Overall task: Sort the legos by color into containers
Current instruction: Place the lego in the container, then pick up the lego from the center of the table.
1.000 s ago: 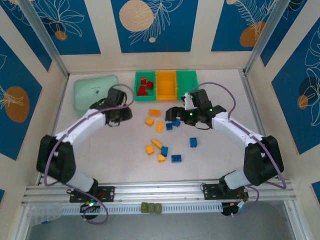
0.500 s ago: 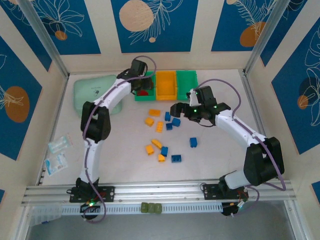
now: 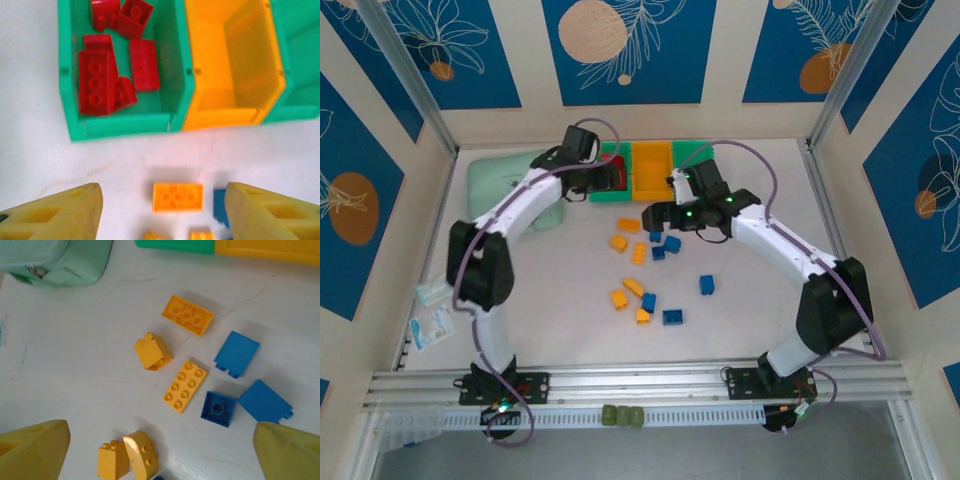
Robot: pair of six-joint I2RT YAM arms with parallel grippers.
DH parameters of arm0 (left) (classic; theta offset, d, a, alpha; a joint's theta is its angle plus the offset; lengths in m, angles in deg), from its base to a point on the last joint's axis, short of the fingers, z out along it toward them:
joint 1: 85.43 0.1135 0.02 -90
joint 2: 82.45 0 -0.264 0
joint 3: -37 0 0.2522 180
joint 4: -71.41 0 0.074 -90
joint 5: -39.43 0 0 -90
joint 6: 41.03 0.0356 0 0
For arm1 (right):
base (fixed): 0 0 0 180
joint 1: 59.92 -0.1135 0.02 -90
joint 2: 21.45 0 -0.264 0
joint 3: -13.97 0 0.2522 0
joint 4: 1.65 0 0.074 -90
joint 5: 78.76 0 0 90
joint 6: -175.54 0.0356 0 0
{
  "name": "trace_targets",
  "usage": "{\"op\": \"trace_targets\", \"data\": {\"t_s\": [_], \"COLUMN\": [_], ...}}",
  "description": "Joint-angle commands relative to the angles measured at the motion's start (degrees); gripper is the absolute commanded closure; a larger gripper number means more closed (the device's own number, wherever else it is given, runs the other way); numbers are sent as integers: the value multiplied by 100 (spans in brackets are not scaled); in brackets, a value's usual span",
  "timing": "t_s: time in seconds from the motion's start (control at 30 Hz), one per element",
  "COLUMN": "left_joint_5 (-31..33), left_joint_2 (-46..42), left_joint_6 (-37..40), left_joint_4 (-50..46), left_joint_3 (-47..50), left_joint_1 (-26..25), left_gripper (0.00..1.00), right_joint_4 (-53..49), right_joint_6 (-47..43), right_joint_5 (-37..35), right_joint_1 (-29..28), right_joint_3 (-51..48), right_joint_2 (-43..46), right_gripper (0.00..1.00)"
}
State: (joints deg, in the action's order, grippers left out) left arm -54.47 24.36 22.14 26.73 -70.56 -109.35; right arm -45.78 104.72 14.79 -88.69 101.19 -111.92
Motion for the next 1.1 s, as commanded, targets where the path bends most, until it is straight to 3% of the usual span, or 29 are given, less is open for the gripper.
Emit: {"op": "trace_targets", "data": {"t_s": [0.0,0.33,0.4,0.53,0.77,1.07], "left_joint_5": [-433,-403,-351,-66,79,246], "left_joint_2": [-888,-2664,-2943,-3480,-3790,-3986], "left_joint_6": [-25,-264,-316,-534,-900,-1093], "left_joint_4": [315,53,24,256,351,525], "left_joint_3": [857,3165,3436,4190,4734,5022], "left_joint_1": [8,137,158,201,237,265], "left_gripper": [29,1,1,1,1,1], "right_joint_4": [-654,-687,-731,-760,-675,-524], "right_joint_6": [-537,-755,-770,-1012,-1144,-1388], "right_joint_5": [-206,-925,-869,-1464,-1804,-1929], "right_joint_1": [-274,-937,-983,-1236,-1371,-1488], "right_joint_3": [486,1568,1815,2207,2431,2639], "right_joint_2": [-406,-1908,-2191,-2772,-3328,-3700], "right_gripper": [9,19,20,19,21,34]}}
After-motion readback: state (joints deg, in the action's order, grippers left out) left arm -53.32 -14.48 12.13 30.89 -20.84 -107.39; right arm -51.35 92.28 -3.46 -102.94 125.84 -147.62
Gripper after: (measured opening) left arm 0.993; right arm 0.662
